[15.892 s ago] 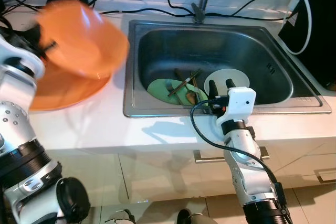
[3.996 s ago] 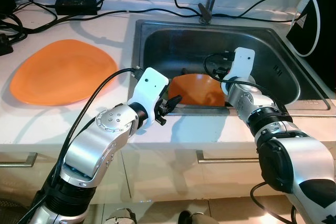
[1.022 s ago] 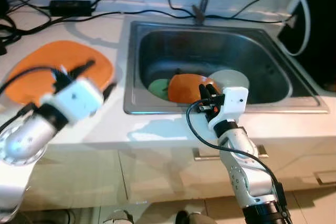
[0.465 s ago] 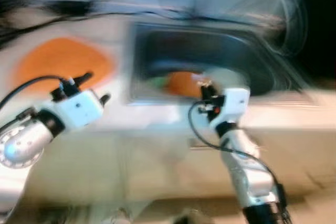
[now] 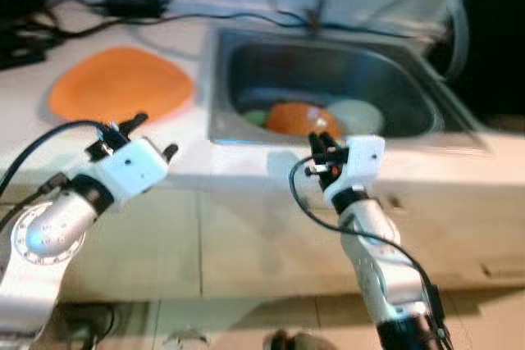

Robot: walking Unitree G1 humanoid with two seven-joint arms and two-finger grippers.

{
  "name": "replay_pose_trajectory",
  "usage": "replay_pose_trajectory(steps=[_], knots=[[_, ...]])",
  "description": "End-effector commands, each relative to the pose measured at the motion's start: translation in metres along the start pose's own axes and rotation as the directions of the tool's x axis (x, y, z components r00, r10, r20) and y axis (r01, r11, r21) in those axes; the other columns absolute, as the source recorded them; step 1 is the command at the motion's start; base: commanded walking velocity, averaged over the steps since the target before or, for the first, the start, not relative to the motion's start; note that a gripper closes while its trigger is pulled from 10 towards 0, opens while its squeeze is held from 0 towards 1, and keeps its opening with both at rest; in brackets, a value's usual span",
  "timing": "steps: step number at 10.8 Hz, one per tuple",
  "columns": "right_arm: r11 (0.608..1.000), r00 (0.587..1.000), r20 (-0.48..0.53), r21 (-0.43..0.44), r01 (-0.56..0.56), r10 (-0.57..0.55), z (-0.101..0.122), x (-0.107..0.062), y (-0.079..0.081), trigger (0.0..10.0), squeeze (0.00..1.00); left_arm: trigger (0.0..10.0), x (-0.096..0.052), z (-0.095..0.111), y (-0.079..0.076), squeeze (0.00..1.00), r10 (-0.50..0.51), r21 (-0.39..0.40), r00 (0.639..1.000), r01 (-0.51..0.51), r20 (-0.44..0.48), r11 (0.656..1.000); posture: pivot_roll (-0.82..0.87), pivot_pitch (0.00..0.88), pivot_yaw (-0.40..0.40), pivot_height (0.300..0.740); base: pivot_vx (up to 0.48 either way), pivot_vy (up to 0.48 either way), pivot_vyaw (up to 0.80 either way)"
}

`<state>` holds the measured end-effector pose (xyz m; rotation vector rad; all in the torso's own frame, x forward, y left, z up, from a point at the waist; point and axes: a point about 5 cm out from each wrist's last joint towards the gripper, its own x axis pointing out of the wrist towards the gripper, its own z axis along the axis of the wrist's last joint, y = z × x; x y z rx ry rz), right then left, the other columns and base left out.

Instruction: Kitchen organization

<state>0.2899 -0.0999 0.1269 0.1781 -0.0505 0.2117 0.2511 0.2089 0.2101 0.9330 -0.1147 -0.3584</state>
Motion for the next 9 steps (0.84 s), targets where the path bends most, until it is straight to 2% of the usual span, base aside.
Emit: replay_pose_trajectory(steps=[1, 4, 8, 9], knots=[[1.0, 1.0, -0.022, -0.005, 0.001, -0.001, -0.002, 0.001, -0.001, 10.0, 0.0, 10.0, 0.0, -0.008, -0.003, 0.0, 0.004, 0.008, 0.998, -0.004, -0.056, 1.0, 0.07, 0.106, -0.107, 0.74, 0.0, 0.0, 0.0], [1.0, 1.0, -0.031, -0.003, -0.003, 0.003, -0.003, 0.002, -0.002, 10.0, 0.0, 10.0, 0.015, -0.01, 0.005, 0.0, 0.065, 0.054, 0.993, -0.06, -0.099, 0.997, 0.07, 0.107, -0.109, 0.74, 0.0, 0.0, 0.0], [1.0, 0.999, -0.033, -0.024, -0.009, 0.009, -0.002, 0.003, -0.001, 10.0, 0.0, 10.0, 0.024, -0.009, 0.011, 0.0, 0.118, 0.093, 0.986, -0.107, -0.114, 0.99, 0.07, 0.112, -0.106, 0.74, 0.0, 0.0, 0.0], [0.999, 1.0, 0.003, -0.039, -0.013, 0.013, 0.006, 0.005, 0.0, 10.0, 0.0, 10.0, 0.026, -0.007, 0.01, 0.0, 0.115, 0.089, 0.987, -0.106, -0.108, 0.99, 0.07, 0.111, -0.106, 0.74, 0.0, 0.0, 0.0]])
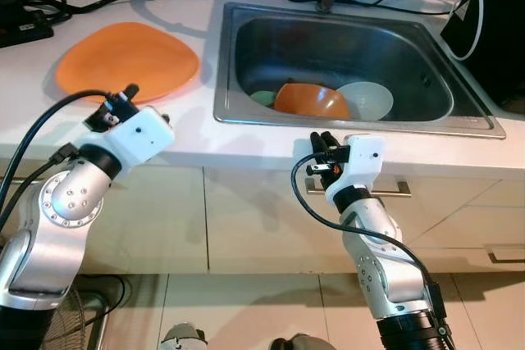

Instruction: Kitchen organization

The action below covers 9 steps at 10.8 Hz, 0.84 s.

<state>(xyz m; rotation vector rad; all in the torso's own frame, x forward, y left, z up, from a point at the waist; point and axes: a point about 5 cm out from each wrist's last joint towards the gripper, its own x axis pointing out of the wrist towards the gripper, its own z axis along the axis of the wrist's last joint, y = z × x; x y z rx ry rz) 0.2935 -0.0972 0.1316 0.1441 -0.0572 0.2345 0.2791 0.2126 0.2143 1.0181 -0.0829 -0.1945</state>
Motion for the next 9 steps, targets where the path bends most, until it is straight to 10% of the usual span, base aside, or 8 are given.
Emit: replay_pose_trajectory(steps=[1, 9], knots=[[0.999, 0.997, 0.074, -0.032, -0.008, 0.011, 0.018, 0.004, -0.001, 10.0, 0.0, 10.0, 0.002, 0.002, -0.006, 0.0, -0.013, 0.003, 1.0, 0.013, 0.001, 1.0, 0.06, 0.109, -0.103, 0.74, 0.0, 0.0, 0.0], [0.999, 0.997, 0.08, -0.03, -0.019, 0.021, 0.024, 0.006, 0.003, 10.0, 0.0, 10.0, 0.005, -0.007, -0.01, 0.0, -0.025, 0.029, 0.999, 0.027, -0.042, 0.999, 0.07, 0.092, -0.103, 0.74, 0.105, 0.0, 0.16]])
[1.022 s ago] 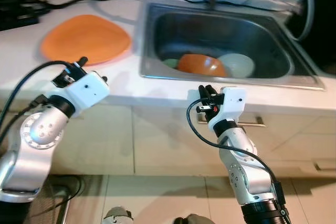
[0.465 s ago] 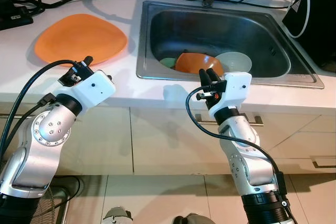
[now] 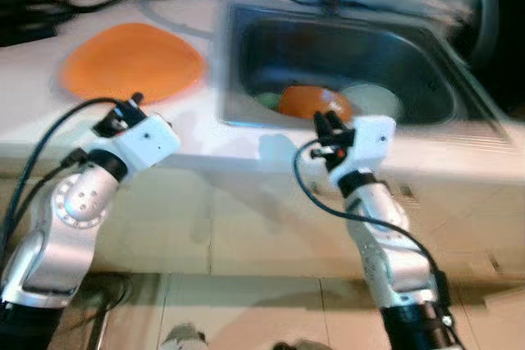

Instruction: Kitchen organization

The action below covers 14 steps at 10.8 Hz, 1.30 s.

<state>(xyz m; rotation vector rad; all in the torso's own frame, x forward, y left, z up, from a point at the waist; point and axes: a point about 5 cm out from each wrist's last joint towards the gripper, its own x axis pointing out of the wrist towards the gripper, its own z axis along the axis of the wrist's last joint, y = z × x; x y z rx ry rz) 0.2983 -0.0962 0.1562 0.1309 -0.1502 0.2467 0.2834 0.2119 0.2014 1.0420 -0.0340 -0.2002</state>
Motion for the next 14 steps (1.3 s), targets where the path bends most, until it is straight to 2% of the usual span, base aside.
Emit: replay_pose_trajectory(steps=[1, 7, 12, 13, 14], knots=[[1.0, 1.0, -0.012, 0.005, 0.0, 0.0, -0.001, 0.0, 0.0, 10.0, 0.0, 10.0, 0.001, 0.0, 0.0, 0.0, 0.001, 0.011, 1.0, -0.001, -0.003, 1.0, 0.07, 0.09, -0.104, 0.74, 0.281, 0.0, 0.0], [0.999, 0.999, -0.035, 0.027, 0.028, -0.027, -0.005, -0.001, -0.004, 10.0, 0.0, 10.0, 0.001, 0.005, -0.003, 0.0, -0.016, 0.008, 0.999, 0.016, 0.03, 1.0, 0.07, 0.095, -0.104, 0.74, 0.273, 0.0, 0.0], [0.999, 0.999, -0.04, 0.029, 0.036, -0.035, -0.006, 0.0, -0.006, 10.0, 0.0, 10.0, 0.001, 0.013, -0.007, 0.0, -0.04, 0.005, 0.996, 0.039, 0.079, 0.999, 0.07, 0.1, -0.104, 0.74, 0.0, 0.0, 0.0], [0.999, 0.999, -0.042, 0.028, 0.035, -0.033, -0.006, 0.0, -0.005, 10.0, 0.0, 10.0, 0.0, 0.013, -0.006, 0.0, -0.048, 0.011, 0.996, 0.047, 0.073, 0.999, 0.07, 0.103, -0.105, 0.74, 0.0, 0.0, 0.0], [0.999, 0.999, -0.044, 0.029, 0.032, -0.031, -0.007, 0.0, -0.005, 10.0, 0.0, 10.0, -0.002, 0.008, -0.003, 0.0, -0.105, 0.051, 0.994, 0.103, 0.038, 0.993, 0.07, 0.106, -0.108, 0.74, 0.0, 0.0, 0.0]])
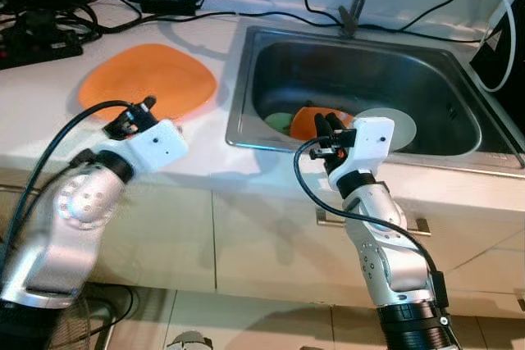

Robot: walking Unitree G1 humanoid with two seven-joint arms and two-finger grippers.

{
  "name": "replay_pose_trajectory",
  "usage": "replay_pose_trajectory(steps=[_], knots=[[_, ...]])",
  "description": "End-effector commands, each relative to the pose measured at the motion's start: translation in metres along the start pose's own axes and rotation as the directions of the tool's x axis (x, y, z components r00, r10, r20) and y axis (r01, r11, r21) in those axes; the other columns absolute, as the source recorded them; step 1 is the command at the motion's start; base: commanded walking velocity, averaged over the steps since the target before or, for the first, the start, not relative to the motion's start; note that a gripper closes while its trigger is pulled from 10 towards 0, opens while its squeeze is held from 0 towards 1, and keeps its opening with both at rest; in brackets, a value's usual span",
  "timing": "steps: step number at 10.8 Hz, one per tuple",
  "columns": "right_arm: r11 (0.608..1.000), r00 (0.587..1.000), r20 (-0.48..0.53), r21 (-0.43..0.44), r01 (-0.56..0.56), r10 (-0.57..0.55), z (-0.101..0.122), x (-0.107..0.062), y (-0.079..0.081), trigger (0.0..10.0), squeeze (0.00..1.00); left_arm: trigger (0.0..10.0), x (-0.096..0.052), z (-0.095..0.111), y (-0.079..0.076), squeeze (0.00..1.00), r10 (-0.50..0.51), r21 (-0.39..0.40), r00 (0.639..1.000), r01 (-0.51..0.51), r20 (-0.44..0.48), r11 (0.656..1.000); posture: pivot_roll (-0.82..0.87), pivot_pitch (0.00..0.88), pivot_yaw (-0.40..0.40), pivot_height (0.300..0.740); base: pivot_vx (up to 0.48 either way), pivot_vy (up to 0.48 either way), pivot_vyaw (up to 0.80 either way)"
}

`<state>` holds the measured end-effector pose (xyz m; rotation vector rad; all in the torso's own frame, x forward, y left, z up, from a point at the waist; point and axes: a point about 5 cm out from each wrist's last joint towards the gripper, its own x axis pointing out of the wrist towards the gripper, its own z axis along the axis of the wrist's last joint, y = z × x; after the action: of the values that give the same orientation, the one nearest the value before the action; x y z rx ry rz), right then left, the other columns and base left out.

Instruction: Kitchen organization

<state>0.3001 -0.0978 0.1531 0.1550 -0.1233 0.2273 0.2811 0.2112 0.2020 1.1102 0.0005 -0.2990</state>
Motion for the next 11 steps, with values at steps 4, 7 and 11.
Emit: replay_pose_trajectory(steps=[4, 7, 11], knots=[[1.0, 1.0, -0.025, 0.012, 0.011, -0.011, -0.004, -0.001, -0.002, 10.0, 0.0, 10.0, 0.008, 0.003, 0.013, 0.0, -0.079, 0.111, 0.997, 0.081, -0.025, 0.99, 0.07, 0.107, -0.101, 0.74, 0.0, 0.0, 0.0], [1.0, 1.0, -0.025, 0.016, 0.014, -0.014, -0.004, 0.0, -0.001, 10.0, 0.0, 10.0, 0.021, -0.001, 0.015, 0.0, -0.17, 0.244, 0.981, 0.188, -0.094, 0.951, 0.07, 0.113, -0.094, 0.74, 0.0, 0.0, 0.0], [1.0, 0.999, -0.029, 0.019, 0.025, -0.024, -0.004, -0.002, -0.001, 10.0, 0.0, 10.0, 0.042, -0.007, 0.008, 0.0, -0.175, 0.356, 0.972, 0.22, -0.155, 0.908, 0.06, 0.115, -0.084, 0.74, 0.0, 0.0, 0.0]])
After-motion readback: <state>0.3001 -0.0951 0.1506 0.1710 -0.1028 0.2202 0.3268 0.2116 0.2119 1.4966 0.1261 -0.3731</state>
